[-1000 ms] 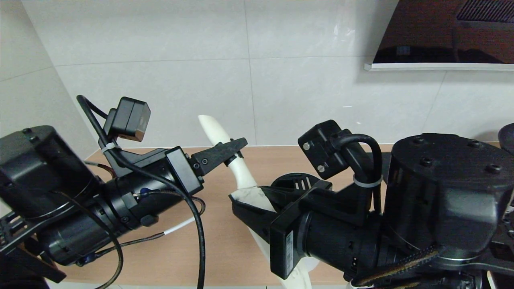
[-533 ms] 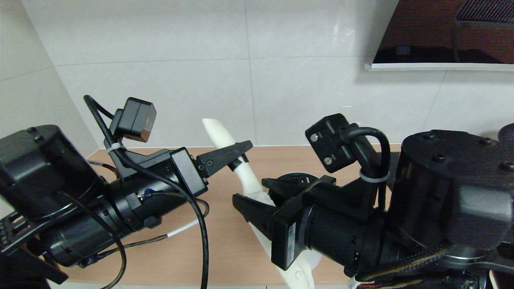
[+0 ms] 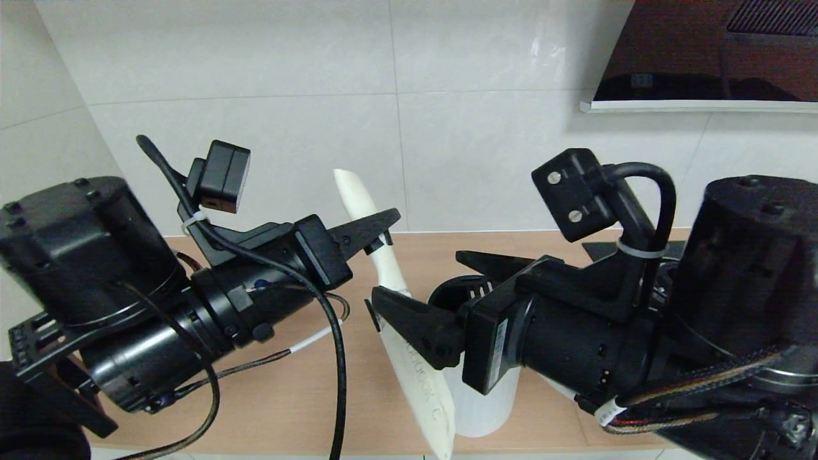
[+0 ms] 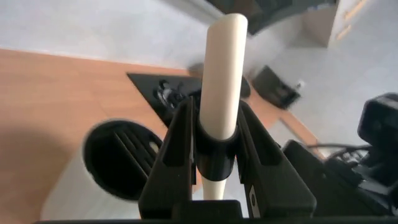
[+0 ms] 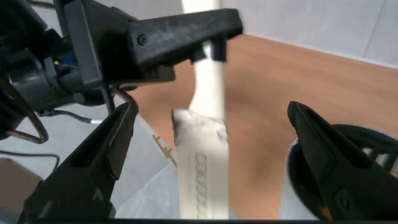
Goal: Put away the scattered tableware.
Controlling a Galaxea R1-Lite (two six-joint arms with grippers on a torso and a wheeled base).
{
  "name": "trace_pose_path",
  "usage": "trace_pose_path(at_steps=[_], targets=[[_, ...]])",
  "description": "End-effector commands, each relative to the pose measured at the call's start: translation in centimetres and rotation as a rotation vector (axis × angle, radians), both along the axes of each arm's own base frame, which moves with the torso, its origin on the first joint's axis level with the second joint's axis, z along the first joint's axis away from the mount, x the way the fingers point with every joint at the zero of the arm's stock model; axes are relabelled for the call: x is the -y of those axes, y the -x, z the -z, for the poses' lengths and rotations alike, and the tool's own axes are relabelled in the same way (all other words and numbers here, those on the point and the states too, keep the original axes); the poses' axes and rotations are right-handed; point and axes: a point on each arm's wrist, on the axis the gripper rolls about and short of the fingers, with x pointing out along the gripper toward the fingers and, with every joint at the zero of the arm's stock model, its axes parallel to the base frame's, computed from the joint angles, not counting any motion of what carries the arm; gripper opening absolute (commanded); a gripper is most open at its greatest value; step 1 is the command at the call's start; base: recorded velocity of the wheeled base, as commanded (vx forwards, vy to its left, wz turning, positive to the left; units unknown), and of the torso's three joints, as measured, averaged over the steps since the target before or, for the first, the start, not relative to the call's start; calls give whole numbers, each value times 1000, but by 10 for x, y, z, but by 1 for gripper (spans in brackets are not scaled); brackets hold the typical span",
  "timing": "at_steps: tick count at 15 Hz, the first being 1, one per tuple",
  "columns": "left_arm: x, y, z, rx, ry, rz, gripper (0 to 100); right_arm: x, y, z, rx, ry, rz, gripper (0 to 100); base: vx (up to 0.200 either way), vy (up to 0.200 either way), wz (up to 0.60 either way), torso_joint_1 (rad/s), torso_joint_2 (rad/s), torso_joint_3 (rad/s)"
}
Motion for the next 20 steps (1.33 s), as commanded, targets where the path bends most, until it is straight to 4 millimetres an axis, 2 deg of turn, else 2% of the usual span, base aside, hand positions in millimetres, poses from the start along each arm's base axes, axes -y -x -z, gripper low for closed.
trace_pose_path(at_steps=[1, 2, 5, 7, 10, 13, 16, 20], targets=[[0, -4, -45, 46, 14, -125, 0, 45, -5, -32, 66, -92, 93, 100, 0, 0, 0, 0, 0, 0], [0, -6, -64, 61, -27, -157, 0, 64, -14, -41, 95, -112, 156, 100, 0, 0, 0, 0, 0, 0], [7, -16, -98, 93, -125, -236, 0, 95, -19, -53, 124, -122, 255, 100, 0, 0, 0, 0, 0, 0], [17, -21, -106, 92, -208, -310, 0, 115, -20, -57, 118, -83, 303, 100, 0, 0, 0, 0, 0, 0], [45, -29, -85, 106, -398, -439, 0, 122, -24, -56, 121, -72, 285, 100, 0, 0, 0, 0, 0, 0], [77, -31, -73, 134, -383, -598, 0, 119, -28, -52, 110, -58, 285, 100, 0, 0, 0, 0, 0, 0], [96, -27, -68, 184, -366, -668, 0, 115, -35, -45, 101, -28, 288, 100, 0, 0, 0, 0, 0, 0], [103, -21, -55, 189, -432, -637, 0, 115, -35, -45, 103, -25, 290, 100, 0, 0, 0, 0, 0, 0]])
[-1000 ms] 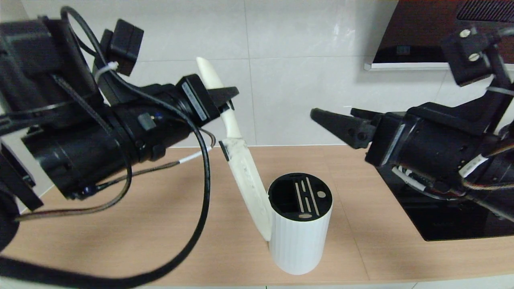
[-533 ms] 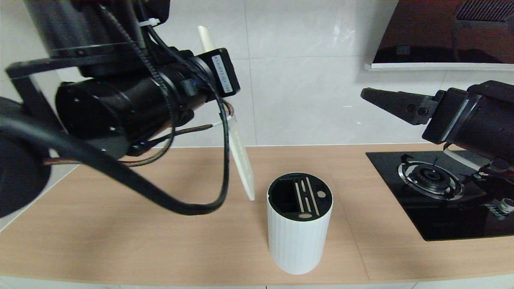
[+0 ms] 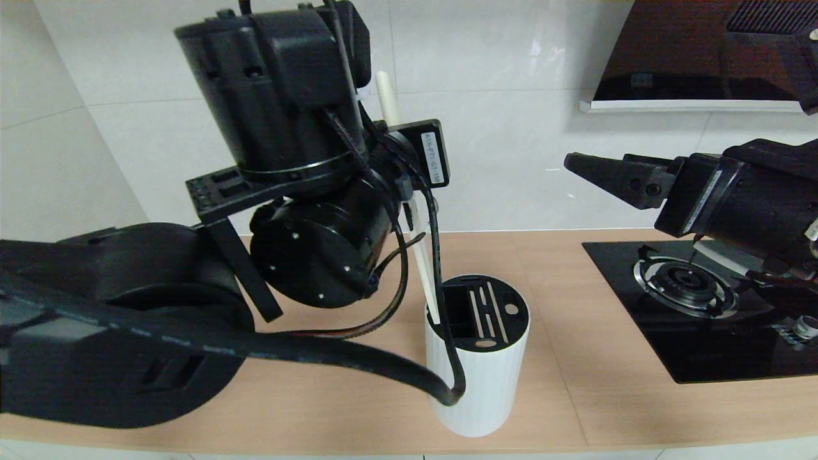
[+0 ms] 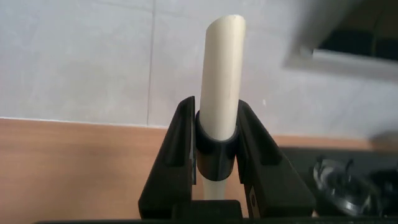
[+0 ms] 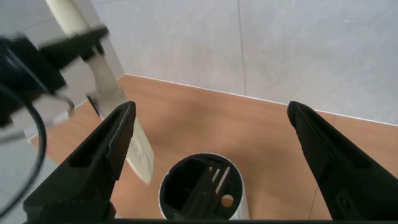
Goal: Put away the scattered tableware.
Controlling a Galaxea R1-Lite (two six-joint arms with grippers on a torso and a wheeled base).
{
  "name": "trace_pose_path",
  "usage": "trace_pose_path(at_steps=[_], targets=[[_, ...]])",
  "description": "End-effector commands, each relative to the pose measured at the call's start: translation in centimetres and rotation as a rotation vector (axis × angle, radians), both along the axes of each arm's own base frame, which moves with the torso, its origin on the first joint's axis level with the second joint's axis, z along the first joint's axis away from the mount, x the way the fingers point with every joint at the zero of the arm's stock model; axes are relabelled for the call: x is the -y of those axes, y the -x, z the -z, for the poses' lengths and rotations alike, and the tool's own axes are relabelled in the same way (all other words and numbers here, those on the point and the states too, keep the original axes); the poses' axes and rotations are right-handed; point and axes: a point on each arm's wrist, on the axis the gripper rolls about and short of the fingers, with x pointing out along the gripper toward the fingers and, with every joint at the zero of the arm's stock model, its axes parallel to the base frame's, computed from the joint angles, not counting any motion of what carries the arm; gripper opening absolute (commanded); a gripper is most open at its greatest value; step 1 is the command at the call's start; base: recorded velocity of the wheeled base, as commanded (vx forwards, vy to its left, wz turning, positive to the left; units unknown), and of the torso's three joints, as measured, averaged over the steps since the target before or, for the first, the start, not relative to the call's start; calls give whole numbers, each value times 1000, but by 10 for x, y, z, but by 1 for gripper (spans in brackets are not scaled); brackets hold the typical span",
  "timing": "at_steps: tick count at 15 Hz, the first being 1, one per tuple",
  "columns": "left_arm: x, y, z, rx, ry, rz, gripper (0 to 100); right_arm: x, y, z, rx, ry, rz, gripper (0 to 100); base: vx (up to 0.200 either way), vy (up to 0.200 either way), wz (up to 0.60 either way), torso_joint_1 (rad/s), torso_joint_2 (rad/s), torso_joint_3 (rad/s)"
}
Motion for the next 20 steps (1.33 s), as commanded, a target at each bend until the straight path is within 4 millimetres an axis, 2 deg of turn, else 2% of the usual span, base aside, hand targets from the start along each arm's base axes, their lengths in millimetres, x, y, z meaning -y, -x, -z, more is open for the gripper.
trace_pose_path(at_steps=[1, 5, 11, 20], targets=[[10, -1, 13, -19, -29, 15, 0, -1, -2, 2, -7, 6, 0, 100, 0, 0, 0, 0, 0, 0], [22, -11, 15, 79, 39, 8, 0, -2, -3, 5, -16, 12, -1, 100, 0, 0, 0, 0, 0, 0], [36, -22, 40, 48, 1, 9, 0, -4, -5, 8, -24, 19, -1, 100, 0, 0, 0, 0, 0, 0], [43, -26, 54, 24, -26, 10, 0, -5, -6, 11, -32, 26, -3, 100, 0, 0, 0, 0, 0, 0]])
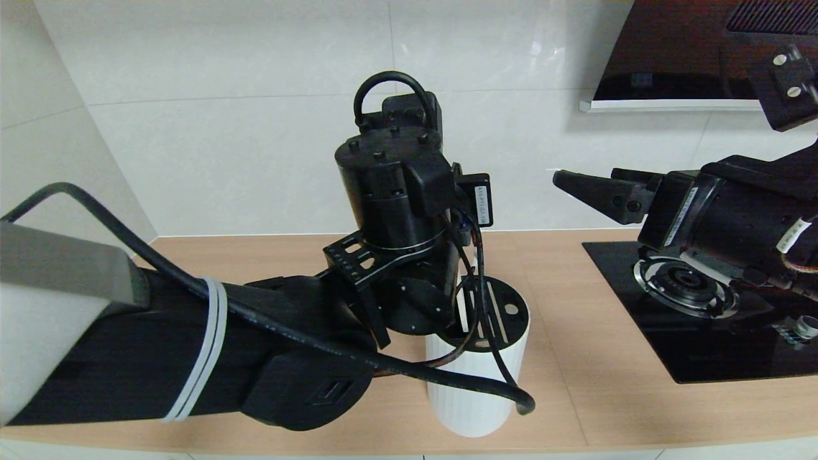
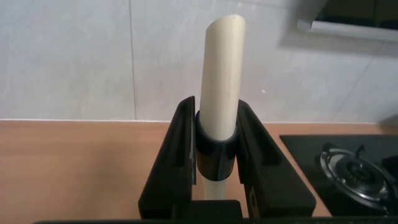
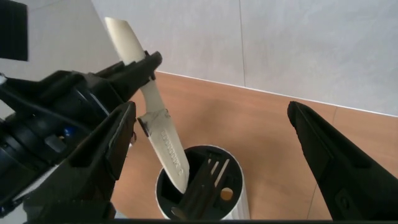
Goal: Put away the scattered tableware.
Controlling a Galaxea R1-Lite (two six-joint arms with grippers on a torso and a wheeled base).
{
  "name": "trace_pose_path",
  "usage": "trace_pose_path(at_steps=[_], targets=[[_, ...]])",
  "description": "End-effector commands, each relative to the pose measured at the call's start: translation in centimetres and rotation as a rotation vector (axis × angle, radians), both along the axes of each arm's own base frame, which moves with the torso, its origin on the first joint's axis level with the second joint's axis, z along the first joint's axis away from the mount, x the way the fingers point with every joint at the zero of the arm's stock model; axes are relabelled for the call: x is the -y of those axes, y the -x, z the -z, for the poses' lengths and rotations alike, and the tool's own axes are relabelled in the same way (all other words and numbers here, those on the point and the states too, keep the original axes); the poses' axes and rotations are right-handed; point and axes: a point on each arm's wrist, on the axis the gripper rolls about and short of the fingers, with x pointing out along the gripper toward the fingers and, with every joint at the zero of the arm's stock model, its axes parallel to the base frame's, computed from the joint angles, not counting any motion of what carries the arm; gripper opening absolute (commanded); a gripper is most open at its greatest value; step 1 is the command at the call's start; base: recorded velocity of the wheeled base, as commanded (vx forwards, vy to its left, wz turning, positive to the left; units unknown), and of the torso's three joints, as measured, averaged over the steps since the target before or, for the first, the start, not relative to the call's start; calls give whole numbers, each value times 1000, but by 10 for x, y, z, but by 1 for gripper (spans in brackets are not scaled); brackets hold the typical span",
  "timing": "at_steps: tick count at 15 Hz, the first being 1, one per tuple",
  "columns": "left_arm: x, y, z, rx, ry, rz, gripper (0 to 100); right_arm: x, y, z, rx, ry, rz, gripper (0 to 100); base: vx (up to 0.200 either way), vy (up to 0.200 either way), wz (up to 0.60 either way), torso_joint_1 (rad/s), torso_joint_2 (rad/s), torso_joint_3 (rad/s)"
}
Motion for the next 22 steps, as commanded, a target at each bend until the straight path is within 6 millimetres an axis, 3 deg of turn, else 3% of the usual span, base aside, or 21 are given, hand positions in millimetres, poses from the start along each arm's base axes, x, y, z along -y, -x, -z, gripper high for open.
trace_pose_path(at_steps=[1, 7, 10, 22], targets=[[2, 0, 5, -9, -8, 0, 0, -1, -1, 2, -6, 4, -1, 100, 0, 0, 0, 0, 0, 0], [11, 3, 29, -55, -59, 19, 0, -1, -1, 2, -5, 6, -1, 100, 0, 0, 0, 0, 0, 0], [20, 4, 55, -93, -90, 31, 0, -1, -1, 1, 4, 16, 5, 100, 0, 0, 0, 0, 0, 0], [16, 16, 79, -129, -146, 50, 0, -1, -3, 3, -1, 20, 6, 100, 0, 0, 0, 0, 0, 0]])
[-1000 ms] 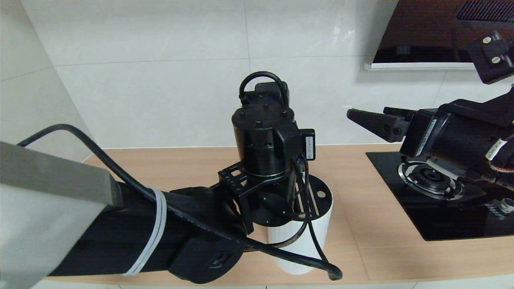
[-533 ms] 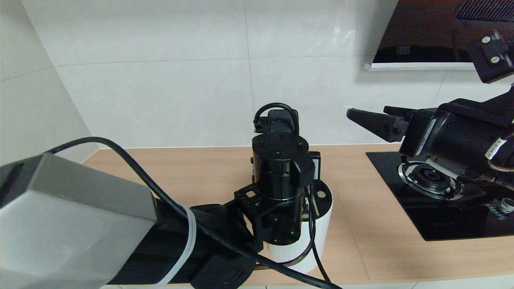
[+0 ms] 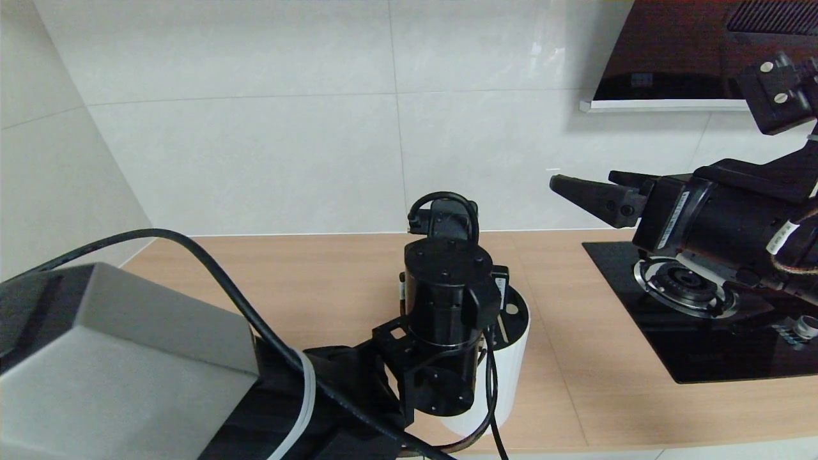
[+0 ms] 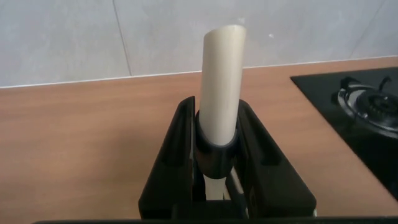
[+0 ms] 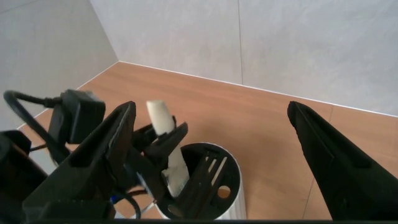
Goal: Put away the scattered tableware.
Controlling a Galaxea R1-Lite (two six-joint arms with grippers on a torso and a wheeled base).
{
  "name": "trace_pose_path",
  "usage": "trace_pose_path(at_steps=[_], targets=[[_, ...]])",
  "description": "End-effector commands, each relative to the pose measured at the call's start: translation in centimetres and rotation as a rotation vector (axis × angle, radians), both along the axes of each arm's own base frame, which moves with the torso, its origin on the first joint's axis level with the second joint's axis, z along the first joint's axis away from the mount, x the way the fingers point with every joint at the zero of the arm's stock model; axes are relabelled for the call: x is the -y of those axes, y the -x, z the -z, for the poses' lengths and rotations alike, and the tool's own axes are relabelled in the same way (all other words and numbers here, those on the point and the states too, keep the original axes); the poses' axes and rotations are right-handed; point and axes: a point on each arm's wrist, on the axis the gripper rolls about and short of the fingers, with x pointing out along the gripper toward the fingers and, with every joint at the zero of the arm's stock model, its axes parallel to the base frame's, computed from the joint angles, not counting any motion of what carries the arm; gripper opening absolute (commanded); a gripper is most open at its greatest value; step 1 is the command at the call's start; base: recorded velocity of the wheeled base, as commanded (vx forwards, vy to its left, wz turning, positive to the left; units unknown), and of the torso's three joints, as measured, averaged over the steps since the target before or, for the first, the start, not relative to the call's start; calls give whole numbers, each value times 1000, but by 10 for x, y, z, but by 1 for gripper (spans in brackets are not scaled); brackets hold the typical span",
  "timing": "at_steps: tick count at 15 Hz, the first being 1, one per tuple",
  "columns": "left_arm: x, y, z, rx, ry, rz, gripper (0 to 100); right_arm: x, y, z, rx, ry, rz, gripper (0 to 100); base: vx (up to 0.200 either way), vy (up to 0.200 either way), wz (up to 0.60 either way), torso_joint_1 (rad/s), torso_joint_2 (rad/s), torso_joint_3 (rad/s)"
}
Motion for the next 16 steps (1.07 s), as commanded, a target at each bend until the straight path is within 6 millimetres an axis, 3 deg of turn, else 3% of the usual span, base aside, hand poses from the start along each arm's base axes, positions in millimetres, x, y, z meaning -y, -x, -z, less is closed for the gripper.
trace_pose_path(at_steps=[1, 6, 7, 14, 16], targets=[[0, 3, 1, -3, -6, 5, 0, 0, 0, 0, -1, 1, 0, 100, 0, 0, 0, 0, 0, 0], [2, 4, 3, -6, -11, 11, 0, -1, 0, 0, -1, 1, -1, 100, 0, 0, 0, 0, 0, 0], [2, 4, 3, -6, -10, 13, 100, 0, 0, 0, -1, 1, 0, 100, 0, 0, 0, 0, 0, 0], [2, 4, 2, -3, -5, 14, 100, -1, 0, 0, -1, 1, -1, 100, 0, 0, 0, 0, 0, 0], [-2, 7, -11, 27, 34, 13, 100, 0, 0, 0, -1, 1, 0, 100, 0, 0, 0, 0, 0, 0]])
